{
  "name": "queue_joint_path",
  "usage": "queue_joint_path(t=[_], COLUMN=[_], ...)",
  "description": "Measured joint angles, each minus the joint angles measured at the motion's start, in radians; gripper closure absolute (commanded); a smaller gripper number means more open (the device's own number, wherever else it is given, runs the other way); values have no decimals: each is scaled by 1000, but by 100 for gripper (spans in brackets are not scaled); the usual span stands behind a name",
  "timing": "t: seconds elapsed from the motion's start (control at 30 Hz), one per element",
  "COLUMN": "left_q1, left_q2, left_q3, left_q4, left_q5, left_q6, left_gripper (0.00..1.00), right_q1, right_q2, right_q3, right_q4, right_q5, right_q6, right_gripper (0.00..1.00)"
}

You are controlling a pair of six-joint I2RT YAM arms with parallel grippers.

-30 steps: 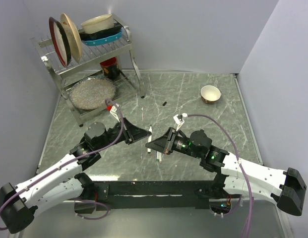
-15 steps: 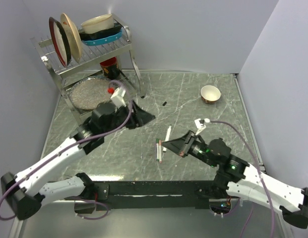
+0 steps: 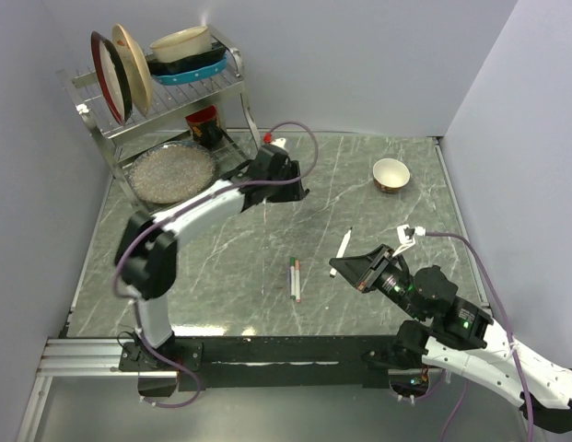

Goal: Insert the pens into the pen caps

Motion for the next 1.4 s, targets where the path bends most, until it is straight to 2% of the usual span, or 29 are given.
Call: queue_joint_path(t=[0.3, 0.53, 0.9, 1.13, 1.27, 1.4], left_q1=[48, 64, 65, 28, 3, -3], left_q2=[397, 566, 619, 620, 626, 629], left_q3=[363, 480, 558, 557, 557, 557], left_q4=[-32, -28, -23, -26, -23, -21], left_q5=[2, 15, 2, -83, -123, -145], left_q6=[77, 98, 164, 234, 262, 273], left_gripper=[43, 46, 55, 57, 62, 72], right_q1=[0, 0, 0, 0, 0, 0], right_q2=[21, 28, 30, 31, 31, 31], right_q3=[46, 71, 72, 72, 72, 72], right_q4=[-56, -57, -73, -76, -78, -80], right_q5=[66, 107, 138, 140, 141, 146], right_q6=[-80, -119, -141, -140, -140, -137], right_gripper=[100, 100, 100, 100, 100, 100])
